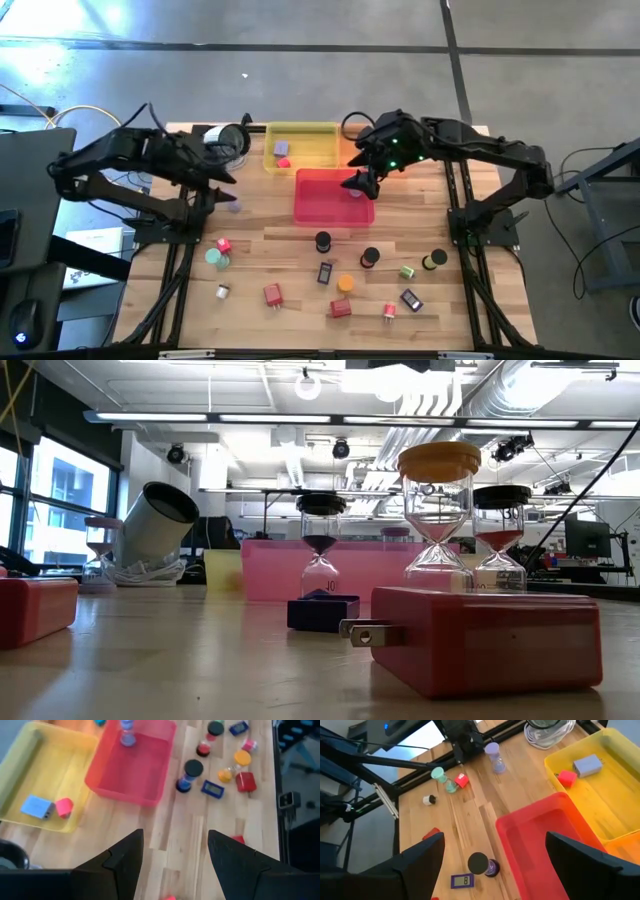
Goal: Pick & Place Office items
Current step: Put the middle black hourglass into the red bin
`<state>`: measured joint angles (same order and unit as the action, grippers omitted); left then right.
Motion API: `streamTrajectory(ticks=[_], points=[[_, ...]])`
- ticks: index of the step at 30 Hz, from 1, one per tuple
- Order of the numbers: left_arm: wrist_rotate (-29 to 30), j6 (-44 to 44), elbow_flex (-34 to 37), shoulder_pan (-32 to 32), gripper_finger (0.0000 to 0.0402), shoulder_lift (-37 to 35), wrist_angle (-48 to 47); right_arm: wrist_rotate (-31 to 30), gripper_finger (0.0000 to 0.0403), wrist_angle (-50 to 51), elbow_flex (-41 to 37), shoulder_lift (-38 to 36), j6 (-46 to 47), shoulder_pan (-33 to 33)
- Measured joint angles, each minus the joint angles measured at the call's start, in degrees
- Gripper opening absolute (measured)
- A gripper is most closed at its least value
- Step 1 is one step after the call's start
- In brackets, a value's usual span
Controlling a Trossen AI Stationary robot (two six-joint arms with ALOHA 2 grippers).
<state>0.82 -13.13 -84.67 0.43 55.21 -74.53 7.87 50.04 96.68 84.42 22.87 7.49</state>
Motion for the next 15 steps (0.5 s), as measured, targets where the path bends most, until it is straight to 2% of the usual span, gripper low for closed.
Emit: streamTrajectory(ticks=[4, 11, 15], points=[[0.0, -0.7, 0.0, -1.4, 0.0231, 2.2, 0.0, -0.2, 0.0335, 0.0, 0.0, 0.4, 0.7, -0.7], [0.1, -0.6, 0.0, -4.2, 0.0333, 7.8, 0.0, -0.4, 0.0335, -1.4, 0.0, 0.4, 4.0, -3.1], [0.0, -4.5, 0.1, -5.1, 0.0365, 11.1, -0.1, 2.4, 0.0335, 0.9, 0.0, 0.4, 5.7, -5.0]])
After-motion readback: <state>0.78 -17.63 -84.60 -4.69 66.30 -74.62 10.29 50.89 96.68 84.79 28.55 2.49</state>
